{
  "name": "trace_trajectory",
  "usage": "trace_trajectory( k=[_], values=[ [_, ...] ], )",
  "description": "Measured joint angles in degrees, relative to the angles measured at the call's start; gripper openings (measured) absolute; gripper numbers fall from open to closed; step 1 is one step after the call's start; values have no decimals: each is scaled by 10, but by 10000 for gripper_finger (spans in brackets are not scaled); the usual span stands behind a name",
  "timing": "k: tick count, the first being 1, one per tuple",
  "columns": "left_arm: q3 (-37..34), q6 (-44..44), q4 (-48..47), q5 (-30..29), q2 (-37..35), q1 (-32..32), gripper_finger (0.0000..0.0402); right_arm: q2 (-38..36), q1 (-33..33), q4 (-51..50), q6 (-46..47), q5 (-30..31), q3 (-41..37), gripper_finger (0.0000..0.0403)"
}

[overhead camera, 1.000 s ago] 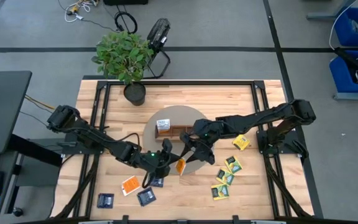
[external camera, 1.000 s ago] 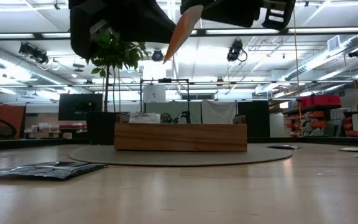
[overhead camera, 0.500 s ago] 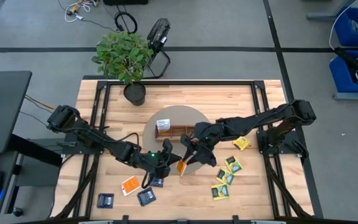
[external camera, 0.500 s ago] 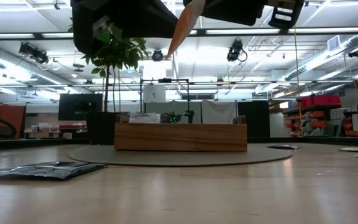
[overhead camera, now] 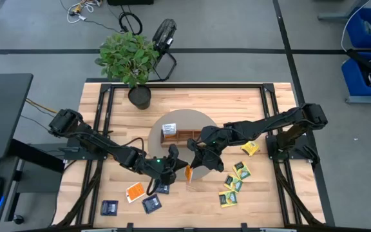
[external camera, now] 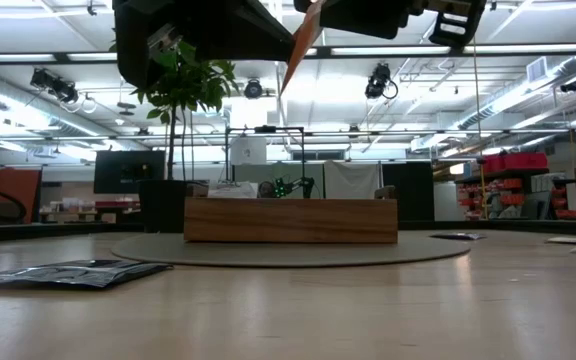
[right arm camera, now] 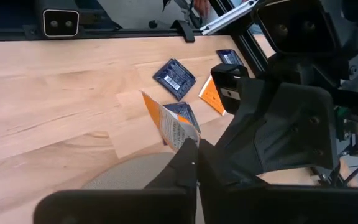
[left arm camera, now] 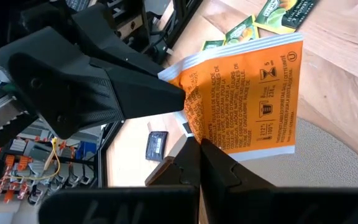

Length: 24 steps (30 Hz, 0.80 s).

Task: Pick & Place Tea
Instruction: Put the orange tea bag into the left section of the wooden organizer

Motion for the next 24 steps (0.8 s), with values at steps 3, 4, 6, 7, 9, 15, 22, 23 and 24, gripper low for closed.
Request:
trace_trajectory(
  k=[3, 4, 6, 7, 9, 15, 22, 23, 24],
  values=[
    [0, -2, -5, -13, 0, 0, 13, 0, 1, -1, 11, 23, 0, 3],
    [0, -2, -10, -25, 0, -2, 18, 0, 1, -1, 16, 32, 0, 3],
    [0, 1, -20, -62, 0, -6, 30, 0, 0, -1, 26, 45, 0, 2],
    [0, 2, -28, -84, 0, -9, 35, 0, 0, -3, 28, 50, 0, 2],
    [0, 2, -51, -138, 0, -13, 45, 0, -1, -6, 28, 68, 0, 1],
    [0, -18, -119, -322, 0, -32, 57, 0, -8, -11, 50, 104, 0, 1],
    [0, -111, -196, -480, 0, -71, 55, 0, -40, 4, 148, 159, 4, 0],
    [0, -129, -205, -490, 0, -80, 55, 0, -49, -4, 172, 169, 12, 0],
    [0, -147, -214, -496, 0, -89, 55, 1, -59, -11, 195, 174, 22, 0]
  ],
)
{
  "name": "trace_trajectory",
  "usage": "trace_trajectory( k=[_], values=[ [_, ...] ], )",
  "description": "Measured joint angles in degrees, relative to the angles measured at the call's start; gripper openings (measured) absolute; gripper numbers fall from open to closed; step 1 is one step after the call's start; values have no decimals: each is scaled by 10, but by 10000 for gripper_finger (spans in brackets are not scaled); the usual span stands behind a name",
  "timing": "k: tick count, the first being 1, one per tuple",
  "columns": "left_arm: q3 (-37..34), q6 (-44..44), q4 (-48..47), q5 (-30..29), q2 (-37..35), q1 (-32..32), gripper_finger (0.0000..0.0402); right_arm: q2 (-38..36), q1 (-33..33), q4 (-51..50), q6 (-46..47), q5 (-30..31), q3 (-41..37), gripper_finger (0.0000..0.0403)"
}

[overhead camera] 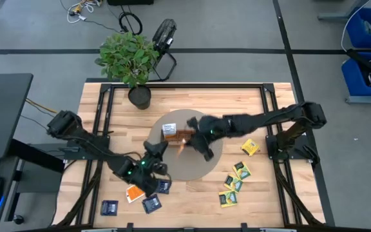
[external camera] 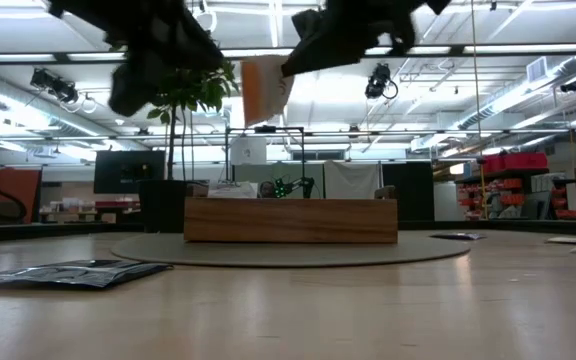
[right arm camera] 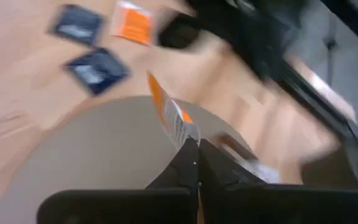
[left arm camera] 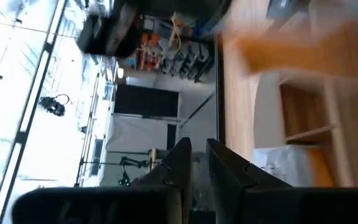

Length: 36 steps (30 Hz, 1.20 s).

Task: Pick & Place Tea
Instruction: Put the orange tea bag into the left section of the wooden organizer

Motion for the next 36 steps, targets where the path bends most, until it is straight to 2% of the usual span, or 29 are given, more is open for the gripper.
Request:
trace_trajectory(
  k=[4, 8, 10, 18, 24, 28, 32, 36],
  values=[
    [0, -52, -23, -5, 0, -34, 55, 3, -35, -62, 78, -2, 63, 0],
    [0, -88, -36, -10, 0, -63, 55, 24, -65, -141, 136, -49, 137, 0],
    [0, -107, -45, -12, 0, -77, 55, 47, -74, -180, 150, -55, 176, 0],
    [0, -167, -75, -12, 0, -119, 55, 177, -85, -347, 174, -54, 337, 0],
    [0, -192, -78, -10, 0, -132, 55, 261, -86, -451, 172, -4, 450, 0],
    [0, -200, -78, -10, 0, -134, 55, 307, -86, -497, 169, 5, 514, 0],
    [0, -200, -79, -9, 0, -135, 55, 336, -86, -539, 169, 5, 558, 0],
    [0, -201, -81, -9, 0, -134, 55, 340, -86, -534, 162, 5, 564, 0]
  ],
)
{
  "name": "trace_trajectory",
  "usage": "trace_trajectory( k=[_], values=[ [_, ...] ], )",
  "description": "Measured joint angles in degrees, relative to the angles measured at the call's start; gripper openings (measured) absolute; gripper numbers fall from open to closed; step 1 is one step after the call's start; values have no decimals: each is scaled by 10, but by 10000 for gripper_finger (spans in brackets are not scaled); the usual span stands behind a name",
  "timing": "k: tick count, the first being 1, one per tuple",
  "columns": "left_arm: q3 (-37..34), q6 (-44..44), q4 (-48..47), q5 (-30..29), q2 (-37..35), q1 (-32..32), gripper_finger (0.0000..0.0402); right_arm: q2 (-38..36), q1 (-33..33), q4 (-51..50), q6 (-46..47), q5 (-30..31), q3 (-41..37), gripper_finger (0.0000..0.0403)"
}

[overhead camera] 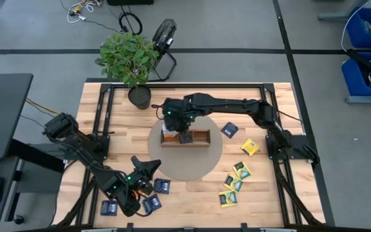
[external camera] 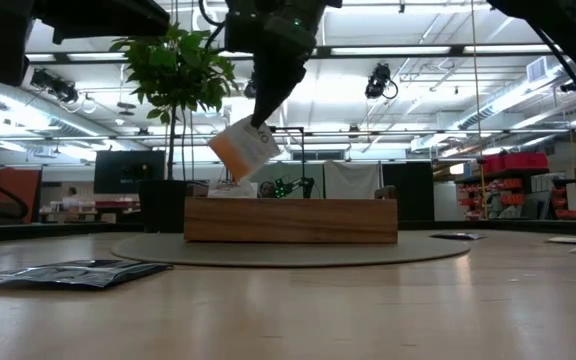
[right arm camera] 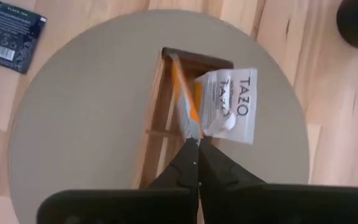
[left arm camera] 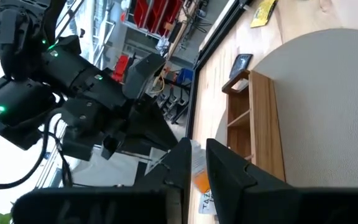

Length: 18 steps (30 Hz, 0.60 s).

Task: Pick & Place Tea
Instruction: Put the orange tea bag into the left section of the wooden organizer

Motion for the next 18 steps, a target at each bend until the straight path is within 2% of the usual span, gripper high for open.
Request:
trace_trajectory(
  k=[7, 18],
  values=[
    [0, -13, -1, 0, 0, 0, 55, 0, 0, 14, -3, -5, 0, 0],
    [0, -13, -2, 23, 0, 0, 55, -1, 0, 34, 2, -7, -55, 0]
  ],
)
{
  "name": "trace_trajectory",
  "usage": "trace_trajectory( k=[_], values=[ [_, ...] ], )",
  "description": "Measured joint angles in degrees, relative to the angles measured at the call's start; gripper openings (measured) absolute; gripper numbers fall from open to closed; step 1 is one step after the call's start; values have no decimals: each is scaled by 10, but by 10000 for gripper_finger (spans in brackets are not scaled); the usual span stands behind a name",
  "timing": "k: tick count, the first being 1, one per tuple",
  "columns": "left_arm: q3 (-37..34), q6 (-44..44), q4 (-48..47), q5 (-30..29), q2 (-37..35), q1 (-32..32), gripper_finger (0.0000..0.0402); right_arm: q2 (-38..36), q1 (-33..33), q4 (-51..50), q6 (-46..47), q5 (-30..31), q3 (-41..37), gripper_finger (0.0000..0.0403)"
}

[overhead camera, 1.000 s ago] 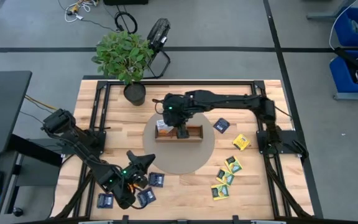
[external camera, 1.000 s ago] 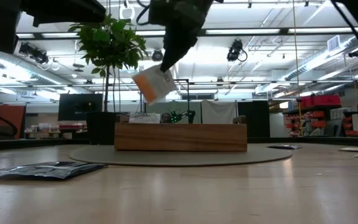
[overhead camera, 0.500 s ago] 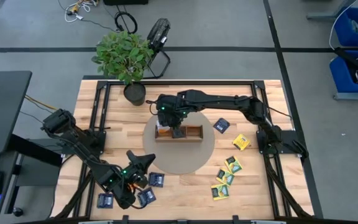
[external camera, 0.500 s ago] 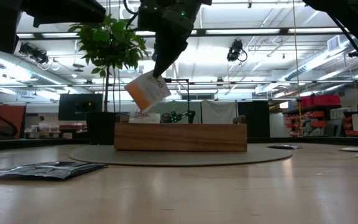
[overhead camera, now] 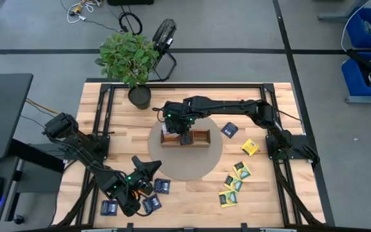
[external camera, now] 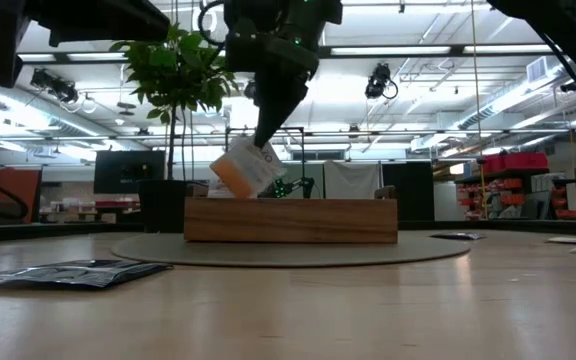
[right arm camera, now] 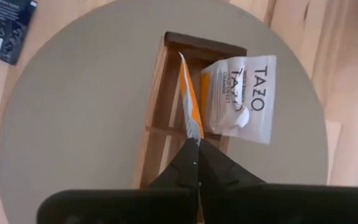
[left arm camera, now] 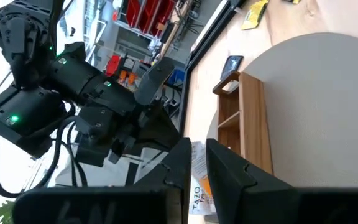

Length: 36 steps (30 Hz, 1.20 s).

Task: Pick & Place Tea
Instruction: Put the orange tea bag into the left section of the wooden organizer

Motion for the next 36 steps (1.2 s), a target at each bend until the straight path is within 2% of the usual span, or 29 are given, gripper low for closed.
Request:
trace_trajectory(
  k=[14, 20, 25, 31, 36],
  values=[
    [0, 0, -2, 4, 0, 0, 55, 0, 0, 37, 5, 5, -26, 5],
    [0, 0, -3, 4, 0, 0, 55, 0, 2, 51, -19, -1, -26, 30],
    [0, 0, -3, 4, 0, 0, 55, 0, 2, 51, -25, -33, -26, 51],
    [0, 0, -3, 4, 0, 0, 55, 0, 2, 56, -32, -31, -26, 85],
    [0, 0, -3, 4, 0, 0, 55, -4, 2, 53, -35, -4, -26, 112]
  ],
)
